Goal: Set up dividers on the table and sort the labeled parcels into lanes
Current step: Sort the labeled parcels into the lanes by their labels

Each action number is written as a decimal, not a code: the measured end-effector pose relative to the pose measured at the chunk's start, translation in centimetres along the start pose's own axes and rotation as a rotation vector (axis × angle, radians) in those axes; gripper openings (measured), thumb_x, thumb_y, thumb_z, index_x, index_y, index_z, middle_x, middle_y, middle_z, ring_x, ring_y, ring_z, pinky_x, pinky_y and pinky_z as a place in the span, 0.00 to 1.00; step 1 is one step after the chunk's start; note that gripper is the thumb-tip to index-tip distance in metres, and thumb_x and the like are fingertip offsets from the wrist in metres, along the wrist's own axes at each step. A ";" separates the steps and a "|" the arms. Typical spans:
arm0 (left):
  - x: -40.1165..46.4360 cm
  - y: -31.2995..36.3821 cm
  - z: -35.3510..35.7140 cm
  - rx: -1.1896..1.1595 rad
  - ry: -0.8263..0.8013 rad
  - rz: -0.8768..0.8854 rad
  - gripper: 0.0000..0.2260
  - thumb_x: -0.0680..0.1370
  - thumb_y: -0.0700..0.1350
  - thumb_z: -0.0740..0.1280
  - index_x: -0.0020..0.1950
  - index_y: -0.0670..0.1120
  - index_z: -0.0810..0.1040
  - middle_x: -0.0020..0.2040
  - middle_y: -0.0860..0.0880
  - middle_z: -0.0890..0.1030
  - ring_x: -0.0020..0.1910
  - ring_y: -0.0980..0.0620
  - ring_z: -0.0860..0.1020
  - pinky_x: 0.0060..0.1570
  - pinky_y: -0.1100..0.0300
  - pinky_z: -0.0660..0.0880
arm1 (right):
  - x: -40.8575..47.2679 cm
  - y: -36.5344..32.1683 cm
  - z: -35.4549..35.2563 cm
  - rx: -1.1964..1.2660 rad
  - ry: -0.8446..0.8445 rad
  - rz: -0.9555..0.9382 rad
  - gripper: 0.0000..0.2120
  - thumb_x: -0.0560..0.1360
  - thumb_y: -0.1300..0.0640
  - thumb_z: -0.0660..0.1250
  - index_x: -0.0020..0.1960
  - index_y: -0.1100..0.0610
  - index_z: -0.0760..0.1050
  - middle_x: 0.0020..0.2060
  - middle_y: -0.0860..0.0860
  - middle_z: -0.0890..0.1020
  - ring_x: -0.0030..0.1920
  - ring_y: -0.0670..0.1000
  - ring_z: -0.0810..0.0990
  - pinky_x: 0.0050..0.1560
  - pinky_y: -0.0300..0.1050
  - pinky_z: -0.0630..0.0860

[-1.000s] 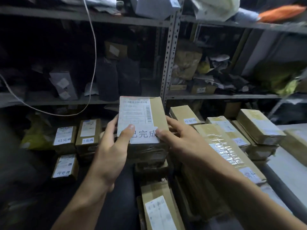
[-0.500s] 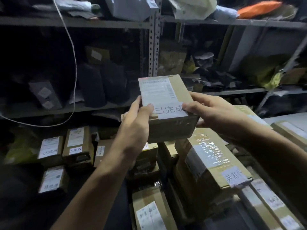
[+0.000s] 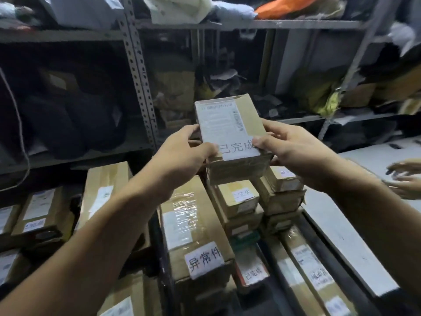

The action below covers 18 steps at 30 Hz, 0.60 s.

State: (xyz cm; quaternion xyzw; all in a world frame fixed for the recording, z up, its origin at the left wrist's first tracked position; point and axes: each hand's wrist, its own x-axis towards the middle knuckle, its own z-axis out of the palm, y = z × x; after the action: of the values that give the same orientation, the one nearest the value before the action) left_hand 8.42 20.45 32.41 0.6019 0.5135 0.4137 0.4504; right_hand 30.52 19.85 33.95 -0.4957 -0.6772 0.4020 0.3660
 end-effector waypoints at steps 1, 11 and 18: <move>0.6 0.3 1.2 0.001 -0.011 -0.011 0.19 0.77 0.43 0.69 0.68 0.52 0.72 0.54 0.54 0.84 0.53 0.55 0.83 0.56 0.52 0.79 | 0.0 1.0 -1.0 0.010 0.016 0.000 0.13 0.80 0.54 0.64 0.54 0.35 0.77 0.49 0.38 0.85 0.49 0.39 0.83 0.49 0.40 0.76; 2.6 0.3 7.9 0.139 -0.062 -0.084 0.14 0.76 0.42 0.70 0.58 0.54 0.74 0.53 0.53 0.84 0.51 0.54 0.83 0.49 0.55 0.81 | -0.8 7.4 -5.8 0.075 0.006 0.036 0.13 0.80 0.55 0.65 0.61 0.42 0.76 0.53 0.42 0.85 0.52 0.43 0.84 0.49 0.41 0.78; 1.5 -0.6 10.2 0.269 -0.201 -0.107 0.19 0.75 0.43 0.72 0.57 0.62 0.69 0.54 0.56 0.83 0.53 0.54 0.83 0.54 0.51 0.80 | -2.4 10.4 -6.9 0.078 -0.030 0.118 0.19 0.79 0.54 0.66 0.70 0.46 0.73 0.57 0.45 0.83 0.53 0.46 0.84 0.49 0.44 0.81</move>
State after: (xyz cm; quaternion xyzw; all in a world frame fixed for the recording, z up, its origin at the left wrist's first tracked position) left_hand 18.32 20.78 29.33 0.6670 0.5478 0.2545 0.4361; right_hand 41.23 20.73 27.09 -0.5142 -0.6361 0.4564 0.3502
